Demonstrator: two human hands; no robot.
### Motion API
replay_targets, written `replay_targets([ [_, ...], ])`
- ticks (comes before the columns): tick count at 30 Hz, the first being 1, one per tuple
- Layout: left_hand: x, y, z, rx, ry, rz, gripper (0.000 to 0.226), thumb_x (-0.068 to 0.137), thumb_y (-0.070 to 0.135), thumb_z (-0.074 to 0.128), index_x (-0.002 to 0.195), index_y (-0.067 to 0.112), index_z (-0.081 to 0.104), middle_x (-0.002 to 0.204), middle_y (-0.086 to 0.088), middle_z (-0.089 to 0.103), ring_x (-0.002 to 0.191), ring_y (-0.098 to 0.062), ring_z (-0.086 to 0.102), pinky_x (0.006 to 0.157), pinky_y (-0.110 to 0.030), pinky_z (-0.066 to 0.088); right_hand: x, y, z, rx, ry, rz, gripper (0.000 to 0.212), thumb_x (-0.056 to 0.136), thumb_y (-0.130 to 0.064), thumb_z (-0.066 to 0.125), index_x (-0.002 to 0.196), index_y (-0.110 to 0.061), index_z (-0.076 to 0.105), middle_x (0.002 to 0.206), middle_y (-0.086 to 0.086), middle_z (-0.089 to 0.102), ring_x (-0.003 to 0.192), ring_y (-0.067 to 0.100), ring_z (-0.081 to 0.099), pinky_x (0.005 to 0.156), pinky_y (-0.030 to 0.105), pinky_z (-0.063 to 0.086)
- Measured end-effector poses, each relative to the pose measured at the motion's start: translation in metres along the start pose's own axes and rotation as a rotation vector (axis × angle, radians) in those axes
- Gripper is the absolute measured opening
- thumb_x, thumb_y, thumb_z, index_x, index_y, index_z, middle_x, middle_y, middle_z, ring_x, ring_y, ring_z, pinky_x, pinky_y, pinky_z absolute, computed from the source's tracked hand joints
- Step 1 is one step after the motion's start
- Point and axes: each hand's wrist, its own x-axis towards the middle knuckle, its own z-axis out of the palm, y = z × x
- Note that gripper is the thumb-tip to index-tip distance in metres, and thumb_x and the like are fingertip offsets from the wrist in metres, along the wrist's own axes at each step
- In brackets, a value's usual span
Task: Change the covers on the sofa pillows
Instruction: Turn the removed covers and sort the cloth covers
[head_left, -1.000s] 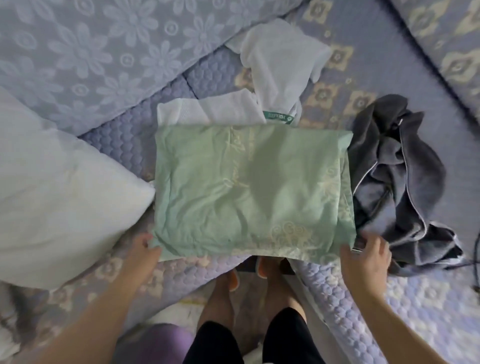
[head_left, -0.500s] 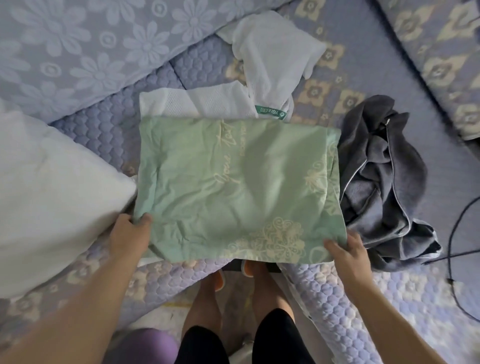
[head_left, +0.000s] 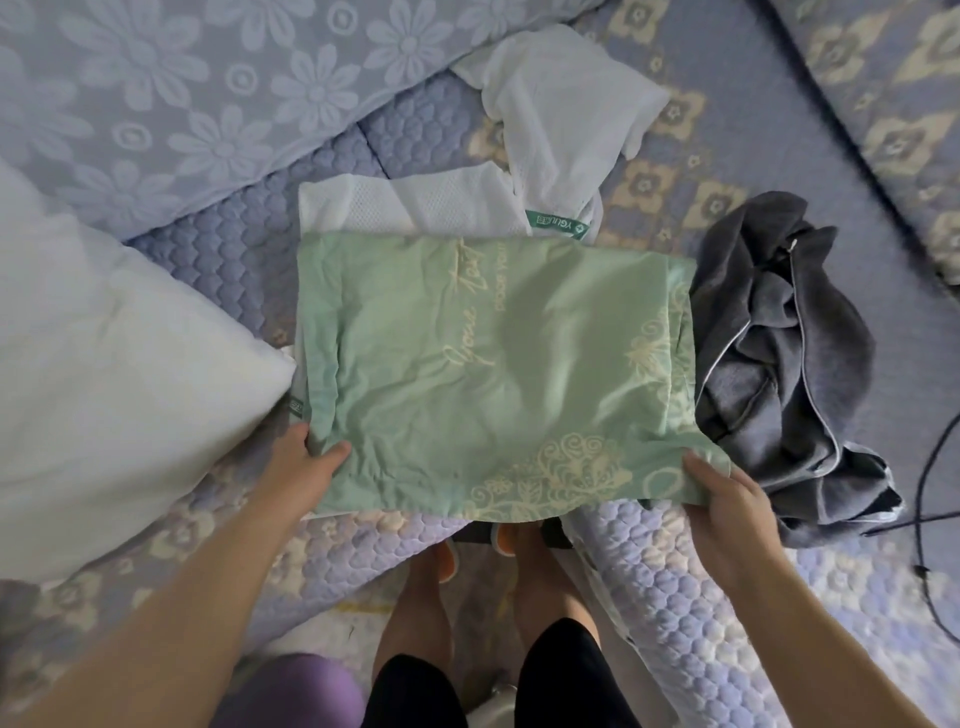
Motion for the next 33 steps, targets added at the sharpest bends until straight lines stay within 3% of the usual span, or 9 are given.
replay_targets([
  [2,0.019,-0.01,0.001,-0.068,-0.004,-0.017,0.07,0.065,0.054,0.076,0.127,0.029,0.058,0.121,0.004,0.069,0.106,-0.021,0.068,0.097,-0.049,0.054,-0.003,-0.002,0.007,0.116,-0.114,0.115,0.021,0.098,-0.007,0.055,0.115,-0.003,0.065,0.109,0.012,0.075,0.097,0.021,0.073,0.084,0.03,0.06],
  [5,0.022,-0.007,0.007,-0.245,-0.035,-0.086,0.079,0.054,0.048,0.086,0.126,0.022,0.065,0.115,0.002,0.075,0.103,-0.021,0.072,0.096,-0.049,0.056,0.004,-0.001,0.009,-0.256,-0.138,0.105,0.024,0.091,-0.014,0.068,0.111,0.0,0.07,0.107,0.019,0.074,0.102,0.036,0.071,0.093,0.046,0.057],
  [10,0.006,0.001,0.011,0.021,0.046,-0.065,0.065,0.079,0.056,0.068,0.123,0.01,0.066,0.112,-0.007,0.072,0.1,-0.026,0.069,0.096,-0.043,0.055,-0.019,-0.028,0.035,-1.026,-0.06,-0.498,0.019,0.091,-0.02,0.072,0.08,-0.005,0.068,0.089,0.005,0.063,0.081,0.024,0.064,0.072,0.036,0.052],
  [12,0.005,0.006,0.009,0.109,0.107,0.042,0.044,0.091,0.037,0.063,0.12,0.003,0.067,0.12,-0.016,0.065,0.107,-0.031,0.064,0.099,-0.039,0.05,-0.032,-0.037,0.032,-0.95,0.025,-0.648,0.02,0.093,-0.02,0.069,0.078,-0.007,0.063,0.079,0.005,0.06,0.068,0.02,0.059,0.063,0.035,0.05],
  [15,0.011,0.011,0.01,0.256,0.116,0.112,0.048,0.094,0.031,0.059,0.128,-0.004,0.062,0.142,-0.024,0.045,0.127,-0.038,0.05,0.114,-0.039,0.037,-0.017,-0.029,0.002,-0.81,0.311,-0.422,0.021,0.095,-0.022,0.063,0.077,-0.012,0.061,0.072,0.007,0.059,0.067,0.025,0.054,0.062,0.038,0.044],
  [21,0.017,0.02,0.014,0.419,0.113,0.026,0.053,0.088,0.046,0.063,0.126,0.009,0.064,0.131,-0.022,0.051,0.114,-0.041,0.055,0.105,-0.043,0.045,0.004,0.015,-0.036,-0.408,0.132,0.152,0.017,0.097,0.001,0.054,0.102,-0.008,0.067,0.095,0.011,0.071,0.086,0.027,0.067,0.082,0.042,0.055],
  [26,0.014,-0.002,0.002,-0.022,-0.037,-0.118,0.072,0.06,0.06,0.076,0.116,0.013,0.073,0.105,-0.002,0.077,0.096,-0.022,0.073,0.094,-0.046,0.057,0.009,0.023,-0.04,-0.31,0.149,0.216,0.015,0.101,-0.012,0.057,0.11,-0.004,0.066,0.101,0.008,0.072,0.089,0.022,0.066,0.076,0.036,0.053],
  [29,-0.012,-0.011,-0.006,0.086,-0.124,-0.093,0.049,0.075,0.041,0.084,0.113,0.012,0.073,0.1,0.002,0.077,0.09,-0.016,0.073,0.089,-0.038,0.058,0.008,0.025,-0.048,-0.332,0.373,0.179,0.018,0.095,-0.02,0.065,0.108,-0.008,0.065,0.105,0.014,0.067,0.089,0.029,0.065,0.075,0.04,0.056],
  [33,-0.059,0.001,-0.028,-0.134,0.125,-0.049,0.053,0.07,0.054,0.078,0.099,0.009,0.074,0.092,-0.004,0.077,0.088,-0.025,0.074,0.084,-0.047,0.06,-0.022,-0.003,-0.041,-0.442,0.524,-0.006,0.05,0.081,-0.05,0.054,0.08,0.0,0.06,0.079,0.015,0.061,0.073,0.031,0.06,0.075,0.056,0.059],
])
